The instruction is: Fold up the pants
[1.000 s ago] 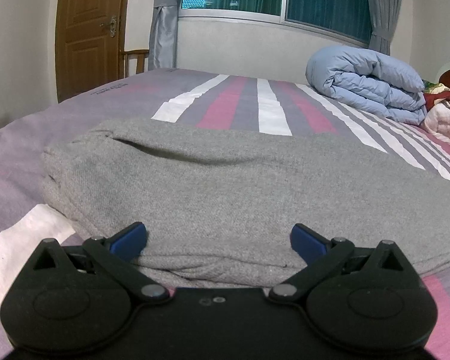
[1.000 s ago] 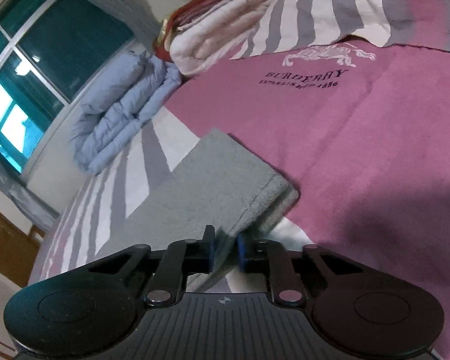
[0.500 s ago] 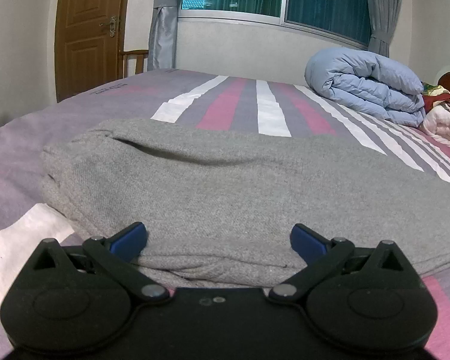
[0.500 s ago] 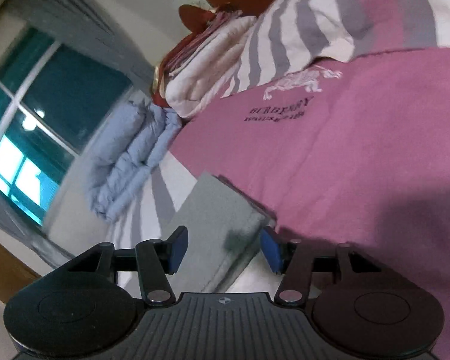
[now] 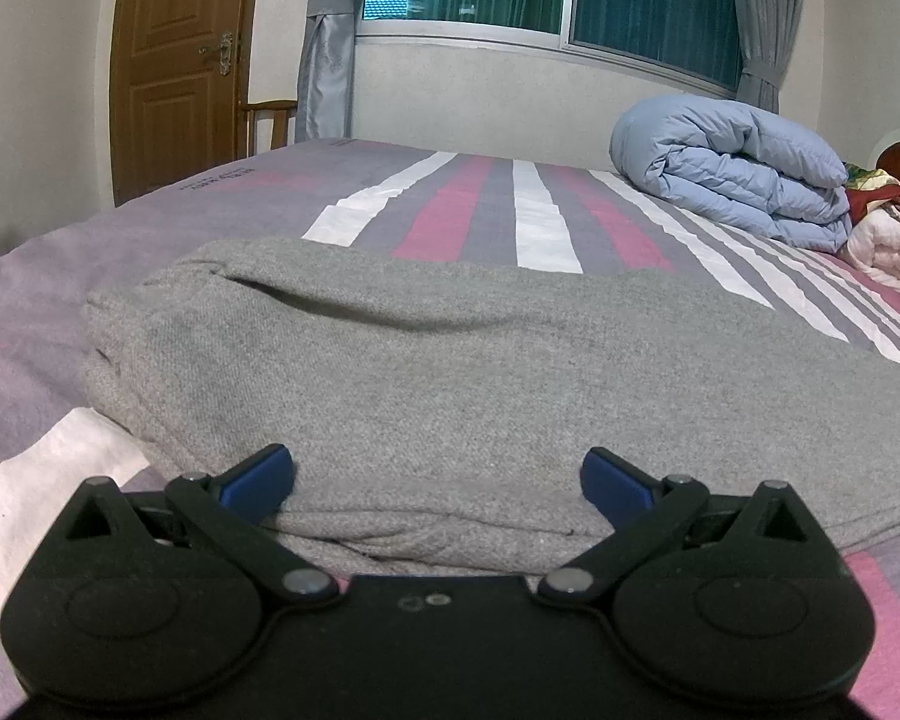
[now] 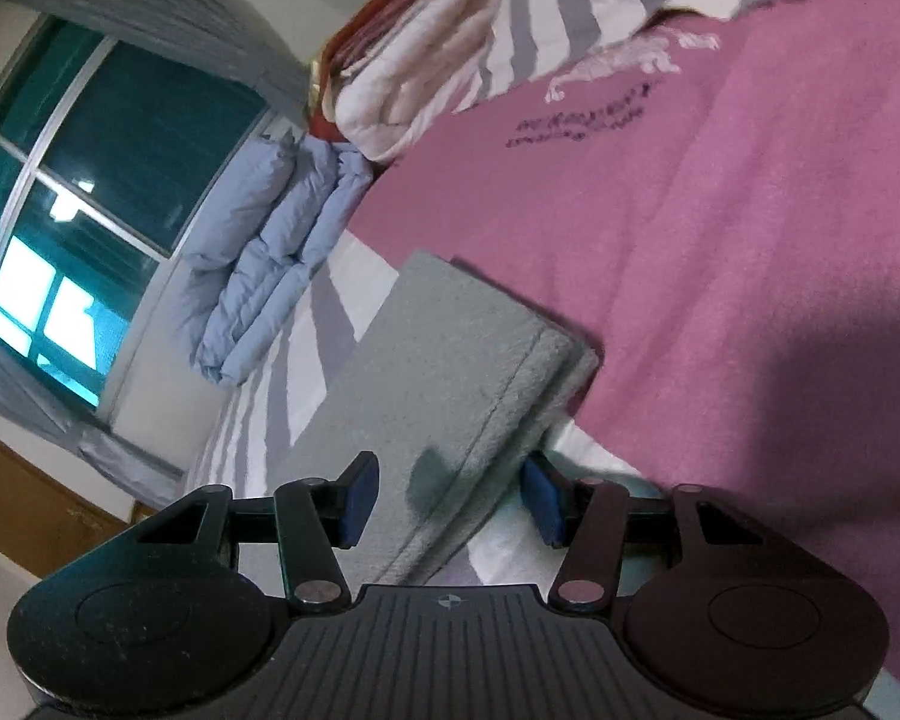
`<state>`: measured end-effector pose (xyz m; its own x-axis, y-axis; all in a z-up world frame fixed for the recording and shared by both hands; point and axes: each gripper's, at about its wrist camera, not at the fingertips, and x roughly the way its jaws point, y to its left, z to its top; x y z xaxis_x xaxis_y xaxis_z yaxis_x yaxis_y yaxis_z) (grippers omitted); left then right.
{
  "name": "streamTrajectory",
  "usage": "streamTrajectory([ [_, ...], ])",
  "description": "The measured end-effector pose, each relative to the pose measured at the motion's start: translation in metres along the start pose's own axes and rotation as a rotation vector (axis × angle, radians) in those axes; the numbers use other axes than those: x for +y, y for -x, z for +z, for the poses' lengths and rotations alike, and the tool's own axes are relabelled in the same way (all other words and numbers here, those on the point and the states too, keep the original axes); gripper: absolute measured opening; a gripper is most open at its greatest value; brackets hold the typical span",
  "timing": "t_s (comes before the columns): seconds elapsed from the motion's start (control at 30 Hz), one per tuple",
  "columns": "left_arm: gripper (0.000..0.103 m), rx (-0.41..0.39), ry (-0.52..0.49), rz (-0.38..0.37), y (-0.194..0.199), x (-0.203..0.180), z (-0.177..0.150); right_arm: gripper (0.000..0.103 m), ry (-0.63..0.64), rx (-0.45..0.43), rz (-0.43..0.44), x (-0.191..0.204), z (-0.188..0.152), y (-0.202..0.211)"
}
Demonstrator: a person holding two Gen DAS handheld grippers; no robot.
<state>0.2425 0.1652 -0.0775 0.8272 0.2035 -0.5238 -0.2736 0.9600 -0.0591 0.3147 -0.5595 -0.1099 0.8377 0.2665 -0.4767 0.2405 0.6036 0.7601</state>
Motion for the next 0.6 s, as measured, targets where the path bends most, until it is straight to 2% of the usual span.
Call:
streamTrajectory([
  [0.03,0.097,0.000,-0.003,0.002,0.000,0.000,0.000,0.013,-0.039,0.000,0.003,-0.007,0.002,-0.004],
  [0.07,0.097,-0.001,-0.005,0.003,0.000,-0.001,0.000,0.011,-0.078,-0.004,0.021,-0.012,0.005,-0.008],
  [0.13,0.097,-0.011,0.003,-0.004,0.004,0.002,0.002,0.010,-0.080,-0.004,0.008,-0.006,0.007,-0.010],
  [0.17,0.092,-0.028,0.014,-0.006,0.007,0.004,0.003,0.010,-0.062,-0.007,-0.003,0.000,0.009,-0.009],
  [0.27,0.092,-0.127,0.072,0.053,0.028,0.020,0.007,0.010,-0.022,-0.045,0.012,0.022,0.011,0.000],
  [0.33,0.095,-0.173,0.126,0.102,0.040,0.036,0.006,0.010,0.029,-0.075,0.032,0.045,0.010,0.007],
  [0.4,0.097,-0.186,0.201,0.131,0.047,0.056,0.003,0.010,0.088,-0.093,0.068,0.076,0.004,0.012],
  [0.6,0.097,-0.112,0.405,0.163,0.050,0.107,-0.011,0.010,0.277,-0.074,0.225,0.191,-0.048,0.002],
])
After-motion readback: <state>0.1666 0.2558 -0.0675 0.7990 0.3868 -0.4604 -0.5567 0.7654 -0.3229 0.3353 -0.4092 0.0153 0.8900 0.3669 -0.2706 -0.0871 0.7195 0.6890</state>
